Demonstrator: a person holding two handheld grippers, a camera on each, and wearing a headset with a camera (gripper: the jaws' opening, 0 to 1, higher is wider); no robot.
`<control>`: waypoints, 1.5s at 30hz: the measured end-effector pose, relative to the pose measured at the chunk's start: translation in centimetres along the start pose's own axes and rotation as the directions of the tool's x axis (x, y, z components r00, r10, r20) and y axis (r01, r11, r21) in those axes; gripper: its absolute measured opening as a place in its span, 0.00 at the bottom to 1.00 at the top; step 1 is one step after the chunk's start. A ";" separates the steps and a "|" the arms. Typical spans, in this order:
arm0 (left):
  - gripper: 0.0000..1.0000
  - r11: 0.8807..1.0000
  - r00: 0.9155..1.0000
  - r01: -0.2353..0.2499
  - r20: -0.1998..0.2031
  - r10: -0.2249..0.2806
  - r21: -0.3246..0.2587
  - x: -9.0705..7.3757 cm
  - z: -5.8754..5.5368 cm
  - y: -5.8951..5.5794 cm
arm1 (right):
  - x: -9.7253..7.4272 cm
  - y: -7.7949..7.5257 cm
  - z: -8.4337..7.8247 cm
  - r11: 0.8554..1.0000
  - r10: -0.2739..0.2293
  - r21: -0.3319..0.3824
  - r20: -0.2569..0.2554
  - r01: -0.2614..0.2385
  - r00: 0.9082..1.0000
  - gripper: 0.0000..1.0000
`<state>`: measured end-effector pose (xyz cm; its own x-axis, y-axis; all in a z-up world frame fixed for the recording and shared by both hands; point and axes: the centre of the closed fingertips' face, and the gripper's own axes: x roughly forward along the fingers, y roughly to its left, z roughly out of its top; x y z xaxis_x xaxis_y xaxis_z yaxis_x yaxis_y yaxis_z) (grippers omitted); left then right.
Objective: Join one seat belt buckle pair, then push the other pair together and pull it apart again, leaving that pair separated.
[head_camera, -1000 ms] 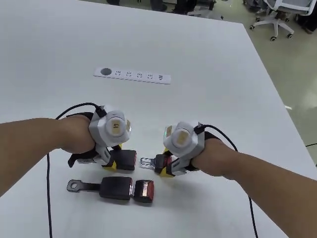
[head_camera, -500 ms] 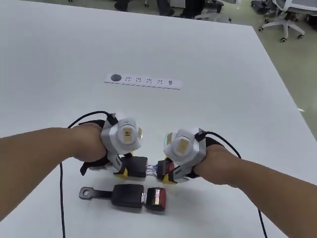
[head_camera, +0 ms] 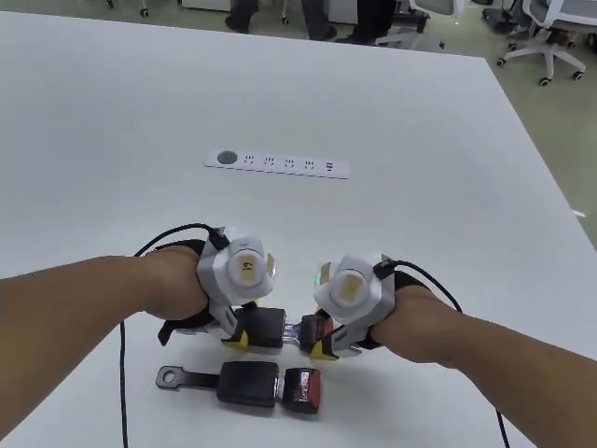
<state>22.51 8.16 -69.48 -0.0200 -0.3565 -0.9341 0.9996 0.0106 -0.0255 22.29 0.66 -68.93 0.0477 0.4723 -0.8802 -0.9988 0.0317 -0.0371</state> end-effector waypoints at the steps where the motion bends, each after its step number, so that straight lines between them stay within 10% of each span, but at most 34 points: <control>1: 0.33 1.000 1.000 0.000 -0.002 0.000 0.001 -0.1 0.1 0.0 | 0.0 0.0 0.0 1.000 0.000 0.003 0.000 0.000 1.000 0.32; 45: 0.32 1.000 1.000 0.000 0.008 0.000 0.000 0.2 0.2 0.4 | -0.1 -0.3 0.1 0.999 -0.038 0.000 -0.016 0.038 0.999 0.31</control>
<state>22.89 7.90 -69.59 -0.0198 -0.3636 -0.9313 0.9996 0.0108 -0.0254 22.56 0.69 -68.84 0.0851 0.4564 -0.8857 -0.9963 0.0495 -0.0702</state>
